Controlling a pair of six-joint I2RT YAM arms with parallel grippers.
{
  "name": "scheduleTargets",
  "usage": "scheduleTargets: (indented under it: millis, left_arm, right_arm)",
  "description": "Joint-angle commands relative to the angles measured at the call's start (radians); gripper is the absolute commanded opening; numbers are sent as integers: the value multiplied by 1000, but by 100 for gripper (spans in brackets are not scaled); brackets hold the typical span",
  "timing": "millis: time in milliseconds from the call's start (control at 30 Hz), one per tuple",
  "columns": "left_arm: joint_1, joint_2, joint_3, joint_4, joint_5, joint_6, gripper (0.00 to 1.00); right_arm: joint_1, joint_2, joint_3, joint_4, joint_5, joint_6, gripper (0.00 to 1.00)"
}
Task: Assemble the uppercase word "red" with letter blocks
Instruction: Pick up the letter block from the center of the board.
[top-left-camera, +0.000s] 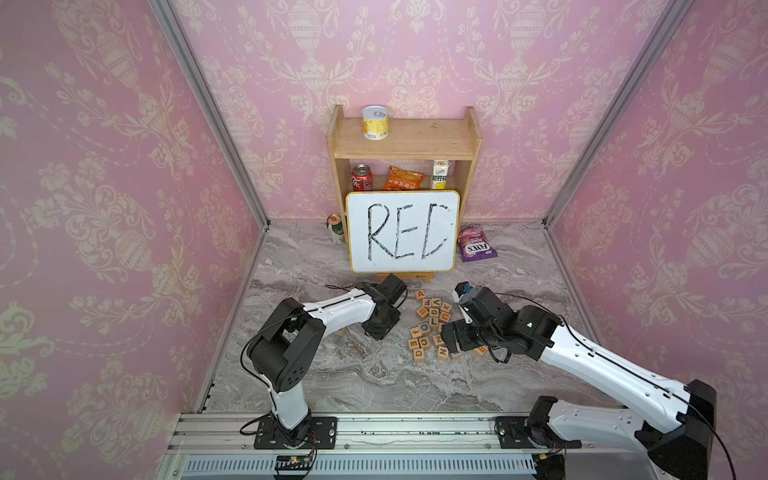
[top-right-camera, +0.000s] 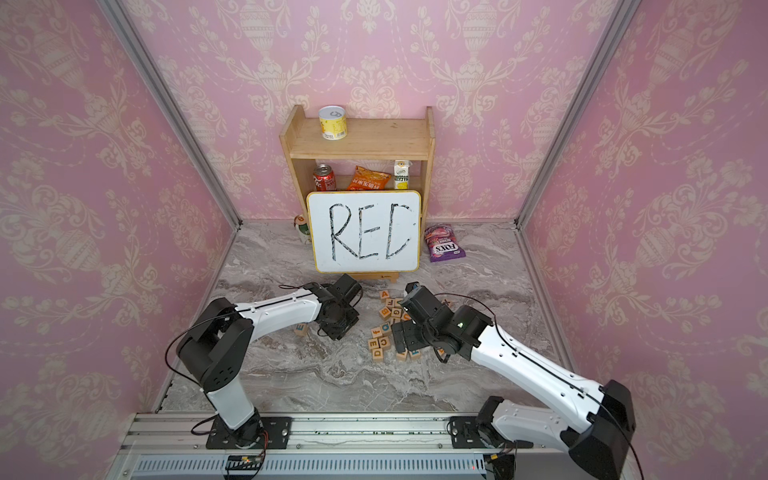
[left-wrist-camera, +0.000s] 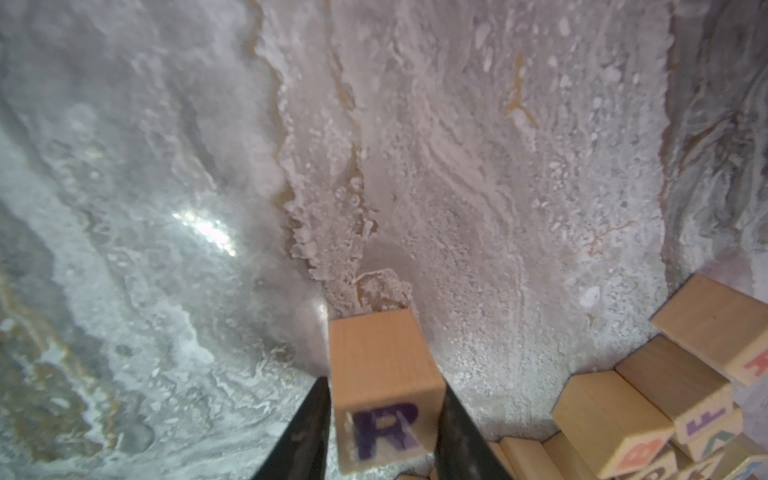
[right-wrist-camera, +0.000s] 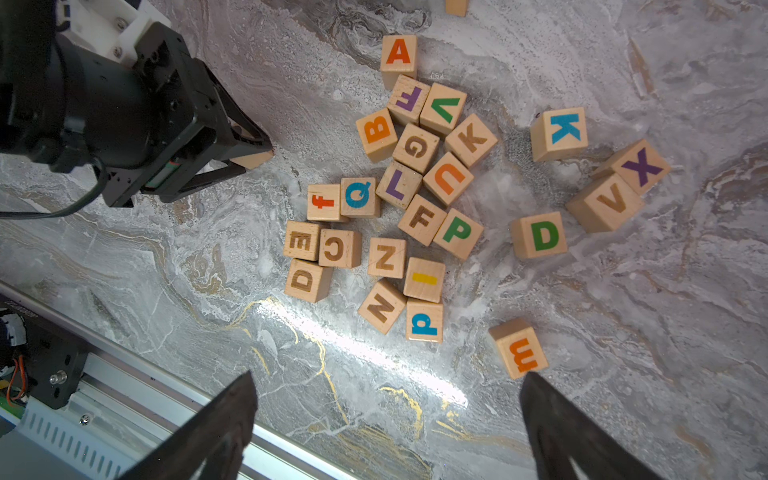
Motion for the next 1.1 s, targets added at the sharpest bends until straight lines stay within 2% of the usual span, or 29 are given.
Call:
scheduleTargets:
  millis: [0,200,500,867,1067]
  left_arm:
    - [-1,-20,-12,-21,-26,6,36]
    - [-1,-8,75,-161,-79,153,27]
    - [8,-24,142,-300,-144,398,24]
    - [27,-40,130,-310,-141,698,23]
    - [36,-53,100,-279,-119,811,23]
  right_arm:
    - [7,-11,-21,-3,20,15,100]
    - [6,-17,-28,4,25,23,100]
    - [6,-11,-31,25,15,30,100]
    - [5,-9,-38,42,-3,40,100]
    - [5,-14,-41,48,-17,47,100]
